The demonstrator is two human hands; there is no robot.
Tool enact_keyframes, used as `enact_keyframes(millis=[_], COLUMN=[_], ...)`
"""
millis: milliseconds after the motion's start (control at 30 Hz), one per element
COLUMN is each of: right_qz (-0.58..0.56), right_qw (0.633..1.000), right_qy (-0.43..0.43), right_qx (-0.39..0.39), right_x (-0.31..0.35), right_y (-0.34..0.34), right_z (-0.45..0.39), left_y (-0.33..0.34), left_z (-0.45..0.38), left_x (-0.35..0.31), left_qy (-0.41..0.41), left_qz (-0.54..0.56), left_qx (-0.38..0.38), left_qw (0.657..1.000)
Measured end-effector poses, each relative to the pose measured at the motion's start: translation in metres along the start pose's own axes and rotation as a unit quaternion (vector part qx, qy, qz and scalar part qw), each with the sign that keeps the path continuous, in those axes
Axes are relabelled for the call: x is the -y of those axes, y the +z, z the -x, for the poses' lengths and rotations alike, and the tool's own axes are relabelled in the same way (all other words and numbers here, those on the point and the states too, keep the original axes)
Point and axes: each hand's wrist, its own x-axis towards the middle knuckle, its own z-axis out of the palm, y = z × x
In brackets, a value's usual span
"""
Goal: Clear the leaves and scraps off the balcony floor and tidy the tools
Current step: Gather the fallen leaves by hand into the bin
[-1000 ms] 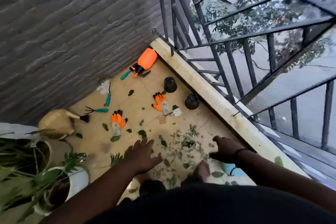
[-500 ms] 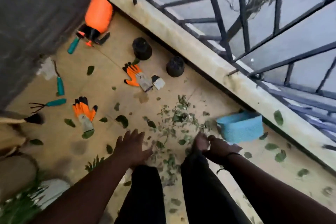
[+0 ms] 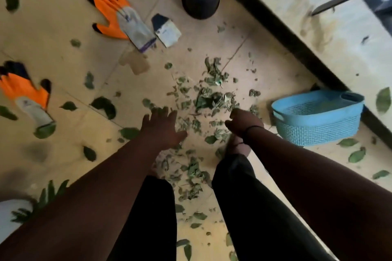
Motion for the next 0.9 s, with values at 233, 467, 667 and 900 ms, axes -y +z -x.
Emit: enact_keyframes(millis=[233,467,667,900], right_qz=[-0.089,0.044,0.12,0.089], right_qw=[0.995,0.974,0.968,0.975], right_qy=[0.008,-0.195,-0.179,-0.122], right_qx=[-0.037,-0.102,-0.131,-0.164], right_x=[0.016,0.032,0.023,0.016], right_y=[0.015,0.023,0.035,0.029], right_z=[-0.067,-0.094,-0.106,-0.11], left_y=[0.007,0.026,0.034,0.038], left_z=[-0.048,-0.069,-0.076,-0.08], left_x=[-0.001,0.004,0.002,0.0], left_qy=[0.007,0.022,0.018,0.01], left_qz=[-0.031,-0.061,-0.047,-0.009], left_qx=[-0.014,-0.003,0.004,0.009], left_qw=[0.999,0.998,0.999,1.0])
